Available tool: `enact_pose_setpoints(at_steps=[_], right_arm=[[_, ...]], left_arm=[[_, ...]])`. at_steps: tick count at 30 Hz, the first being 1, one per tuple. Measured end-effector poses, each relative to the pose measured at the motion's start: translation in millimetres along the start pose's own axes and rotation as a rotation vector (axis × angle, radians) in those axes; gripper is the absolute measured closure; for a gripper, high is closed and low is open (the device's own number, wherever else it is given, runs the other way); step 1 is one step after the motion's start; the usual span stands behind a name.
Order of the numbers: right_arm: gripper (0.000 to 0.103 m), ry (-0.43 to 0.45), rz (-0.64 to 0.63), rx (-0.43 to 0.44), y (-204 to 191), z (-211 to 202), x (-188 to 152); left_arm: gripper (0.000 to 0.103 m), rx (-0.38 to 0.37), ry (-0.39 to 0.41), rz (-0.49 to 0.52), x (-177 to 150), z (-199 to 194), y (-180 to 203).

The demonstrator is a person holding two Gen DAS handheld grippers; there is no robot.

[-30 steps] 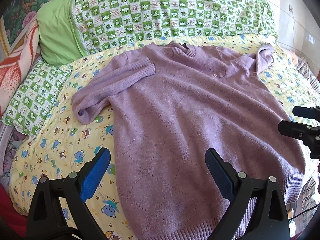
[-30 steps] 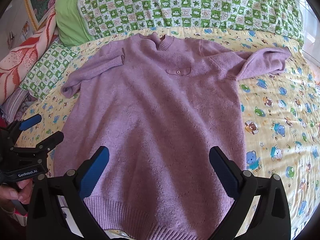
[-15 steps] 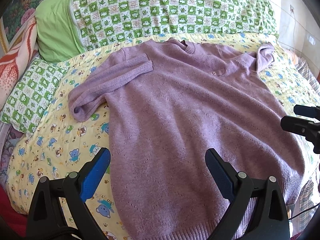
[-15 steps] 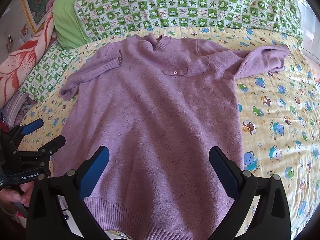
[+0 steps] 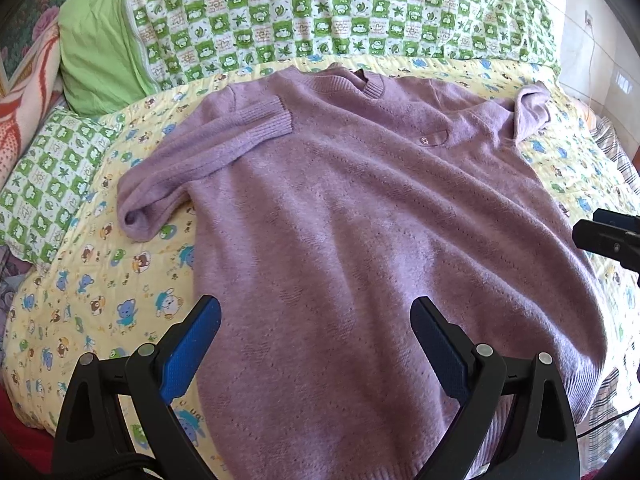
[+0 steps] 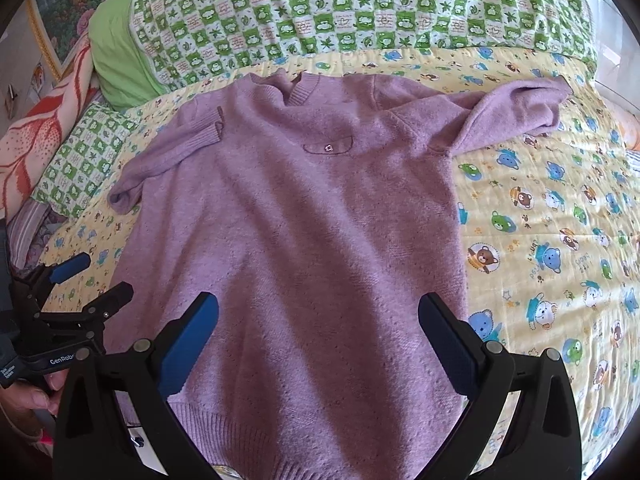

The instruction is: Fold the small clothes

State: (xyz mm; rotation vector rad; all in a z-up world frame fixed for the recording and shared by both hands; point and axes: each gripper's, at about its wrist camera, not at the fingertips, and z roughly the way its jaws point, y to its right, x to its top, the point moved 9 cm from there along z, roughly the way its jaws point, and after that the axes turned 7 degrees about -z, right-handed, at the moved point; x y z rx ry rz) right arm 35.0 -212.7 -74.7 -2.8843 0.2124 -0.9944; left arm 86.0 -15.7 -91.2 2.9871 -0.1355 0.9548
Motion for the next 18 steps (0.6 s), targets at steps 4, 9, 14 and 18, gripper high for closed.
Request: enact_pose_setpoints(at_steps=[4, 9, 14, 18], right_arm=[[0.003, -0.016, 0.028, -0.02, 18, 2, 4], [0.003, 0.01, 0.074, -0.045, 50, 5, 19], [0.003, 0.044, 0.161, -0.067, 100, 13, 48], [0.003, 0.07, 0.257, -0.097, 148, 22, 77]], left_arm=[[0.007, -0.005, -0.003, 0.011, 7, 9, 8], [0.007, -0.037, -0.008, 0.002, 25, 22, 17], [0.007, -0.058, 0.003, -0.01, 59, 36, 21], [0.007, -0.056, 0.0, -0.023, 88, 51, 21]])
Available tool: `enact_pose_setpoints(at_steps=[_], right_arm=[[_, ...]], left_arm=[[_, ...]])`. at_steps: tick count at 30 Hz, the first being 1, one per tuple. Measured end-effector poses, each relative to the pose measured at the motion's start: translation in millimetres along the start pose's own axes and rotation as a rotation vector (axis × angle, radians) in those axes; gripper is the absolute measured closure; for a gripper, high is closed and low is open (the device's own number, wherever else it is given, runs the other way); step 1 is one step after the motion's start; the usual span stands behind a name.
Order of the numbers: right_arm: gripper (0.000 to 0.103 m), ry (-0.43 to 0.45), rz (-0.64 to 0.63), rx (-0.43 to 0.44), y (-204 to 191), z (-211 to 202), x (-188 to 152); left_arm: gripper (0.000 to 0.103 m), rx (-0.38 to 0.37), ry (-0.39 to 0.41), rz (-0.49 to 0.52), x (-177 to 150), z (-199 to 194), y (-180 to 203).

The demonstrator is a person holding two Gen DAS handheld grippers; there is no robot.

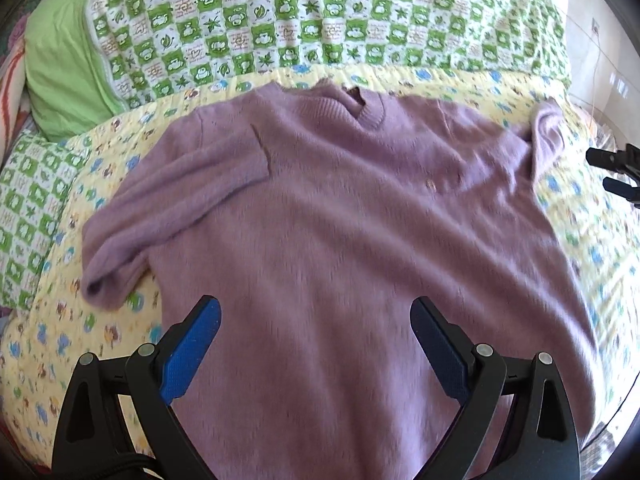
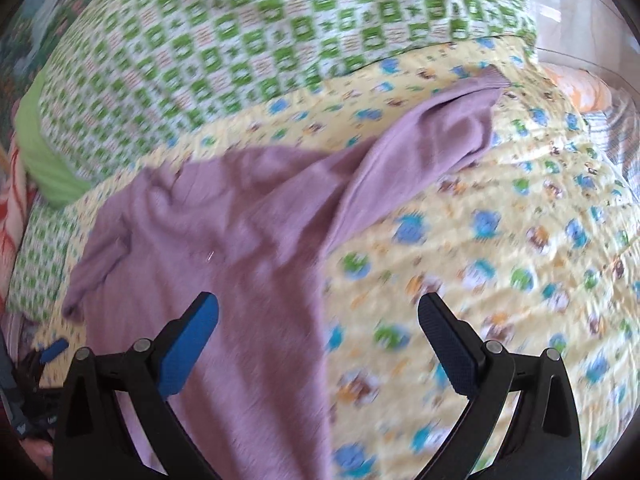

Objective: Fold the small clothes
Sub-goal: 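Grasp the sweater sleeve cuff with the right gripper and lift it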

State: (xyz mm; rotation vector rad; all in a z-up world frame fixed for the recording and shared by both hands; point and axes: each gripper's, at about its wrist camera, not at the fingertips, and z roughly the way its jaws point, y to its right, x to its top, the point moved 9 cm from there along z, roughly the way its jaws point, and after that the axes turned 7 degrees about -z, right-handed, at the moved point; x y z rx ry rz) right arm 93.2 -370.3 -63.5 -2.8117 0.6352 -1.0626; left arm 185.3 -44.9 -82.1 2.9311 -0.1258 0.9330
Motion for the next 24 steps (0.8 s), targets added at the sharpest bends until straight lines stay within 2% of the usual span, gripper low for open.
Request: enact_pose_setpoints(at_steps=[4, 6, 9, 17, 19, 21, 23, 24], right_arm=[[0.013, 0.033, 0.102, -0.02, 40, 22, 46], [0.022, 0.042, 0.144, -0.027, 57, 32, 65], [0.031, 0.056, 0.202, -0.035, 83, 53, 97], [0.042, 0.015, 0.297, -0.047, 131, 116, 143], [0.054, -0.008, 0.323, -0.044, 143, 134, 148], [0.08, -0.026, 0.328, -0.057, 152, 145, 151], [0.094, -0.012, 0.319, -0.068, 155, 143, 156], [0.096, 0.015, 0.305, -0.062, 151, 136, 161]], left_arm=[[0.007, -0.005, 0.013, -0.023, 33, 15, 2], [0.007, 0.001, 0.008, -0.026, 47, 27, 3], [0.007, 0.01, -0.004, -0.04, 65, 47, 3], [0.007, -0.022, -0.08, -0.154, 97, 101, -5], [0.007, -0.02, -0.095, -0.164, 97, 112, -8], [0.007, -0.018, -0.12, -0.166, 94, 124, -11], [0.007, -0.015, -0.152, -0.179, 90, 133, -15], [0.007, -0.026, -0.16, -0.196, 88, 133, -19]])
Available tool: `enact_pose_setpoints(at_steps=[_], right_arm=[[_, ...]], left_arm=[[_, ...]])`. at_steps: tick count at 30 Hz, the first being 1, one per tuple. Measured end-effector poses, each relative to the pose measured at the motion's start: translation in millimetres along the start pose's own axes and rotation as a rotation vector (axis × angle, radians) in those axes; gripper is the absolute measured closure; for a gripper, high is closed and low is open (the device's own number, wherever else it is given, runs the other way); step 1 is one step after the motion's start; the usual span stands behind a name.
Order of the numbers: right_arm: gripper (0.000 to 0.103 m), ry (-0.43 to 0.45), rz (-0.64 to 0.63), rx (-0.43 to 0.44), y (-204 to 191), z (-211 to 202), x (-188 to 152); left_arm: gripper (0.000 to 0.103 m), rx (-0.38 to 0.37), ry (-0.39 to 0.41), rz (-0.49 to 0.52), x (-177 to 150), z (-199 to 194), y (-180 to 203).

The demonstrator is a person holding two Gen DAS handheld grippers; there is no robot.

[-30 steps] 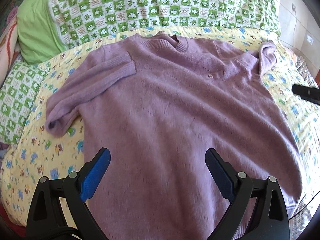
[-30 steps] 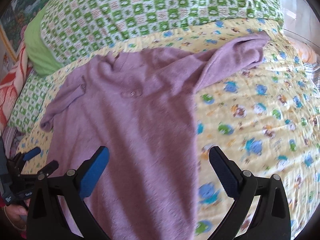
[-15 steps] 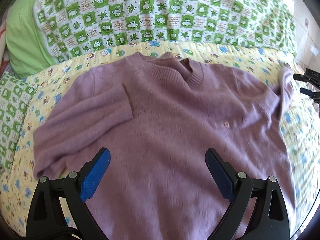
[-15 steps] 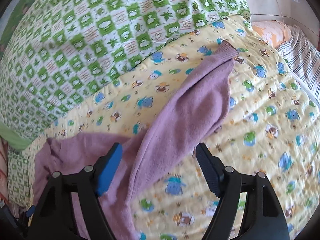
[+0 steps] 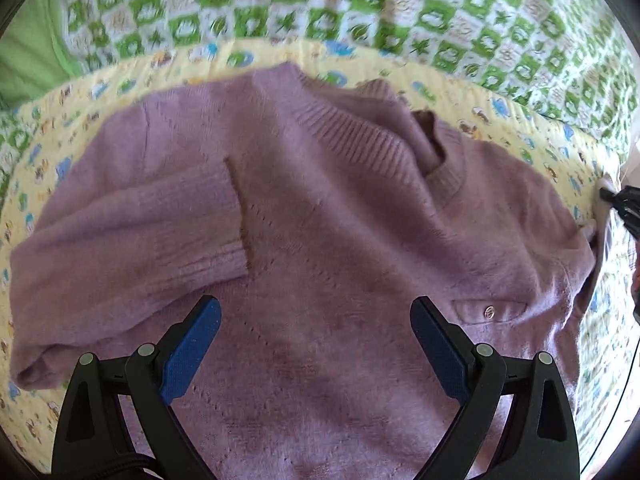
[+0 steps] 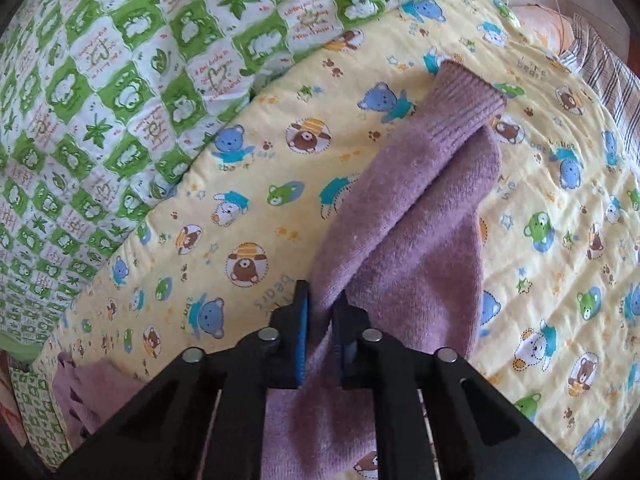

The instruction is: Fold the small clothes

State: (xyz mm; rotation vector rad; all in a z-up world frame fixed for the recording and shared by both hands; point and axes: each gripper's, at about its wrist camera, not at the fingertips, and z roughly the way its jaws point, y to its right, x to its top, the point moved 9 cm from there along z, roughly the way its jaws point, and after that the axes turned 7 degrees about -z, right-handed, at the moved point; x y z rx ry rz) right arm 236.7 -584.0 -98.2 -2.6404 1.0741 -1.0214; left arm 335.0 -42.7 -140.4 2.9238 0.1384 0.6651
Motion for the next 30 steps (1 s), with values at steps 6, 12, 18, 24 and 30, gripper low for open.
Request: enact_pose_setpoints(at_steps=[6, 12, 18, 24, 30], right_arm=[[0.096, 0.178, -0.268, 0.234, -111, -80, -2], [0.09, 0.034, -0.788, 0.662, -290, -130, -140], [0.051, -0.23, -0.891, 0.628, -306, -82, -249], [0.051, -0.219, -0.745, 0.543, -260, -77, -241], [0.051, -0.15, -0.626, 0.457, -220, -84, -212]], left_arm=[[0.007, -0.083, 0.004, -0.088, -10, -29, -33], [0.007, -0.168, -0.033, -0.15, -35, -59, -67], [0.007, -0.201, -0.088, -0.177, -53, -57, -71], [0.007, -0.183, -0.154, -0.206, -45, -16, -55], [0.022, -0.212, -0.14, -0.349, -4, 15, -57]])
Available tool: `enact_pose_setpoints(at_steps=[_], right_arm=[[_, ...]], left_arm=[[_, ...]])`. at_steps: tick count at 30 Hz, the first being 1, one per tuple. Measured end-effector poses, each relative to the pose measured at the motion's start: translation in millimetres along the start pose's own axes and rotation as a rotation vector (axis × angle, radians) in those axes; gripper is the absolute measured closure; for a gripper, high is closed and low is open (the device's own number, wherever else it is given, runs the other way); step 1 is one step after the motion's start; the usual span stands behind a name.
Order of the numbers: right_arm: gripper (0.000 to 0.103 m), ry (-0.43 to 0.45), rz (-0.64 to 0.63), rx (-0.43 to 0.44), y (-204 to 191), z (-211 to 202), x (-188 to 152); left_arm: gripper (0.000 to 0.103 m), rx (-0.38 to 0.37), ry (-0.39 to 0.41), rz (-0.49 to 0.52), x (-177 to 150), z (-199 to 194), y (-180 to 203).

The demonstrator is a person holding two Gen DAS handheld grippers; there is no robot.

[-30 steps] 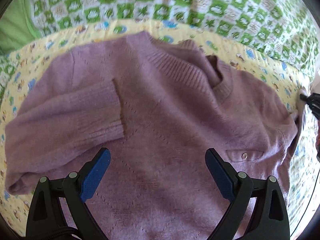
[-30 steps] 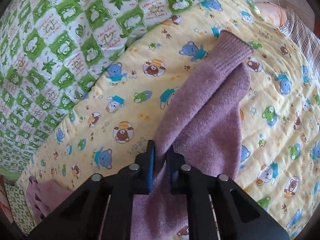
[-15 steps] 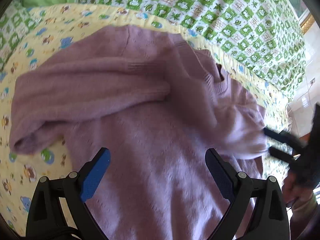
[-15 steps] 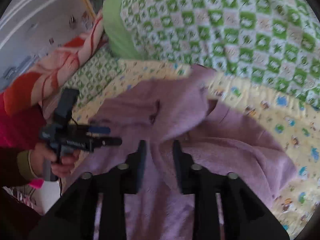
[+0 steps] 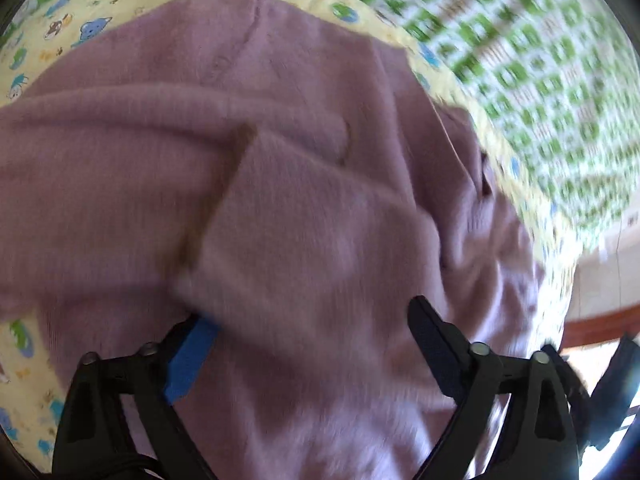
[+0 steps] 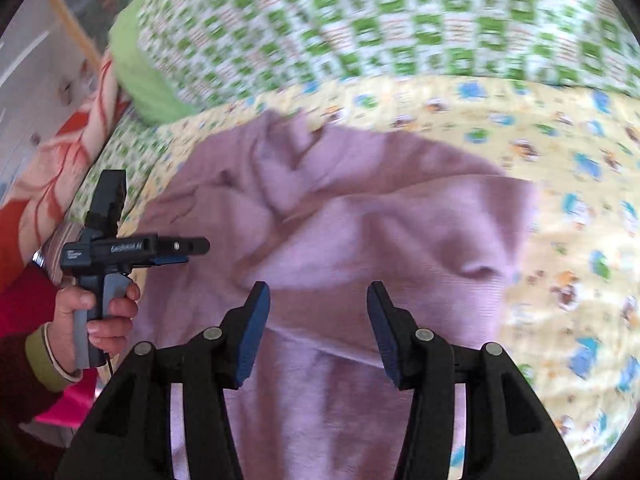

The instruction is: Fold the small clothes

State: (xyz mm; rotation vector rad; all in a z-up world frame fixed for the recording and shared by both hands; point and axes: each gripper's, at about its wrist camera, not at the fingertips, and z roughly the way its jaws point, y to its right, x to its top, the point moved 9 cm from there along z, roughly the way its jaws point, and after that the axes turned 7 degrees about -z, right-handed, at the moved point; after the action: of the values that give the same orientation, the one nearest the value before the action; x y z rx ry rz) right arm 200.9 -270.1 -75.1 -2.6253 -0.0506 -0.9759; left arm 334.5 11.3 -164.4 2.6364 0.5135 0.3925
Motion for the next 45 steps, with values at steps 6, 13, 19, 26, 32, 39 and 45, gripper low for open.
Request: enact_pose_setpoints(at_steps=[6, 13, 19, 26, 32, 39, 45], right_arm=[[0.051, 0.049, 0.161, -0.133, 52, -24, -4], [0.051, 0.066, 0.361, -0.231, 111, -34, -8], [0.05, 0.021, 0.328, -0.204, 116, -2, 10], [0.047, -0.029, 0.355, -0.157, 130, 52, 16], [0.094, 0.076, 0.337, -0.128, 144, 20, 48], [0.095, 0.069, 0.21, -0.296, 178, -13, 74], [0.095, -0.01, 0.179, -0.359, 189, 22, 45]], left_arm=[[0.097, -0.109, 0.107, 0.045, 4, -52, 18], [0.098, -0.026, 0.134, 0.027, -23, -72, -39], [0.098, -0.008, 0.174, 0.064, -31, -75, -34], [0.098, 0.027, 0.149, 0.039, -38, -69, -58], [0.098, -0.026, 0.147, 0.126, -36, -62, -14], [0.098, 0.012, 0.149, 0.225, -35, -34, 19], [0.096, 0.073, 0.136, 0.259, -35, -26, -8]])
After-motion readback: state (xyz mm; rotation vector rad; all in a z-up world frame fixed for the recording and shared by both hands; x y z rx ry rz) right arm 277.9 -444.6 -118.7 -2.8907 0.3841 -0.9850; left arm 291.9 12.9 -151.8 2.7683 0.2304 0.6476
